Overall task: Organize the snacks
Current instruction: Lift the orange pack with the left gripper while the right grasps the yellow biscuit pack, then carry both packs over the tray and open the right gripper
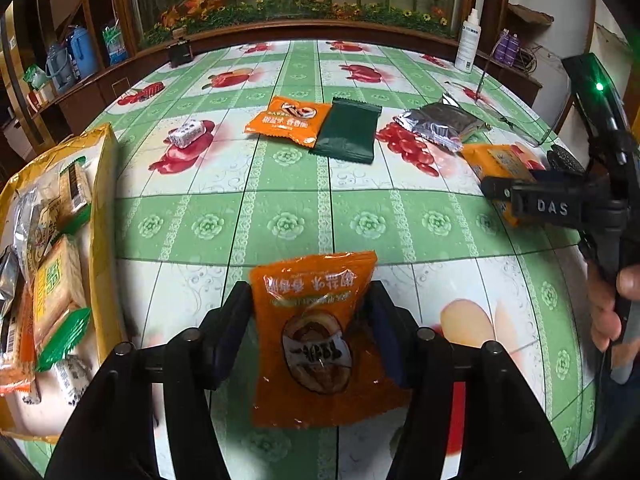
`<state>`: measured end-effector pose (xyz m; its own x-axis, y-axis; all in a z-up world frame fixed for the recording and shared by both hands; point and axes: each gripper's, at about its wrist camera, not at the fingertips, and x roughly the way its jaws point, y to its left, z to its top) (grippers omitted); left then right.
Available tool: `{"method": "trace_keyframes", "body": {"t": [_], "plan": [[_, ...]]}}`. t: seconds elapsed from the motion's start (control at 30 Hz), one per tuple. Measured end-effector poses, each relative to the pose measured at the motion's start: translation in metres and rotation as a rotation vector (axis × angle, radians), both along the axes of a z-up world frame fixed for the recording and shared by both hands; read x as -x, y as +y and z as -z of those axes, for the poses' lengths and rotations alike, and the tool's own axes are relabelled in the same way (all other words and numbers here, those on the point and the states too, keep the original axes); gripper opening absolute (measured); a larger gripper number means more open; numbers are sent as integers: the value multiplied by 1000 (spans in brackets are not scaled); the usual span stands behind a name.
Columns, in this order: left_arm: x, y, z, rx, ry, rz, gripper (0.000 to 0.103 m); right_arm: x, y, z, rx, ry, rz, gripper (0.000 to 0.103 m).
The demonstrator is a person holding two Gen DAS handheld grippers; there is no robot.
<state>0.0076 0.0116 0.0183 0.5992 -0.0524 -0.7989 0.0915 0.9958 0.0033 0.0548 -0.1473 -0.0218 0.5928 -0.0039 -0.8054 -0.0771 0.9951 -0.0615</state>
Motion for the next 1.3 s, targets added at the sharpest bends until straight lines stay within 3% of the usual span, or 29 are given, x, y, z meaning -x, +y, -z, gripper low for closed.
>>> {"method": "trace_keyframes", "body": {"t": [0.1,0.23,0.53,0.83,1.3], "plan": [[2,2,-1,7,-5,-9,49,4,-2,-1,-26,13,-2,72],[7,5,-4,75,-3,-8,48,18,5,-12,-112,4,-59,72],[22,11,-21,114,-39,-23,48,43,32,-31,-303,-25,-231,72],[40,38,-47,143,-104,-68,49,45,39,-31,-357,-20,-267,72],[73,108,-57,54,-202,-245,49,66,76,-42,-405,-30,-388,71]]}}
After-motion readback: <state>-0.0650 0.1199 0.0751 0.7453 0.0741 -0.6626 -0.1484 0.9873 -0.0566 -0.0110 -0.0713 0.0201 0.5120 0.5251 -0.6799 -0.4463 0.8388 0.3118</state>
